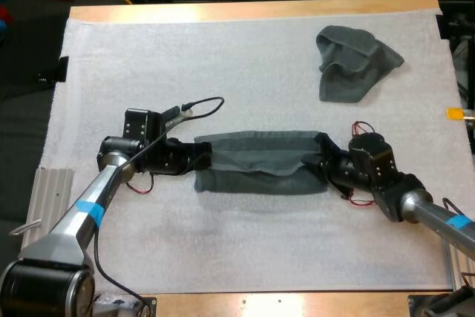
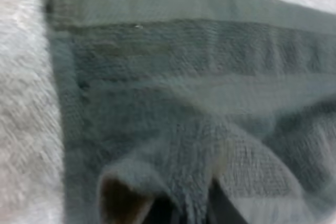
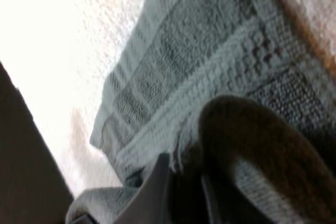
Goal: Pick towel from pile, fold and stack
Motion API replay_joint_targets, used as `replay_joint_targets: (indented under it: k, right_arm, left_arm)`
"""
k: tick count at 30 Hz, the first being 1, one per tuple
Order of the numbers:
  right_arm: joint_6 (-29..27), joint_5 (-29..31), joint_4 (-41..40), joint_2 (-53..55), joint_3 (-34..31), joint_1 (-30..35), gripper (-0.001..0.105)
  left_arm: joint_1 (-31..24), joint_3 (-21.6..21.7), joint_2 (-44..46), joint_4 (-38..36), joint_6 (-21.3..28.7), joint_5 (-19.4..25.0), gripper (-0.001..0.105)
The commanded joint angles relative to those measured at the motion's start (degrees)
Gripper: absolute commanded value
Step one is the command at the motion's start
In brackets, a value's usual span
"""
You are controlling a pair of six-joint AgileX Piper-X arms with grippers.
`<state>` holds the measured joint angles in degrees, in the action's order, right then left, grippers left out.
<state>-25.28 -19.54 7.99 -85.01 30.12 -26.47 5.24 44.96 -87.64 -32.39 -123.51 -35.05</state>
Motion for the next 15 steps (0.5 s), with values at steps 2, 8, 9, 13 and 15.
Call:
replay_joint_targets:
  k: [2,8,9,13,15]
  right_arm:
    - [0.5,1.5,0.9,0.1,0.5,0.3,0.001]
    - [2.9,4.4,0.9,0.1,0.5,0.3,0.001]
    - [2.9,4.7,0.9,0.1,0.5,0.3,0.001]
    - [3.7,6.9,0.9,0.1,0.5,0.3,0.001]
    - [3.8,7.5,0.9,0.1,0.5,0.3,0.001]
  left_arm:
    - [-0.5,0.3,-0.9,0.5,-0.6,0.5,0.0]
    - [-0.6,0.3,-3.1,3.1,-1.0,-2.2,0.0]
    - [-0.6,0.3,-3.4,3.1,-1.0,-2.1,0.0]
    - [-0.6,0.3,-3.6,3.3,-1.0,0.3,0.0]
    - [-0.6,0.3,-3.6,4.1,-1.0,0.7,0.0]
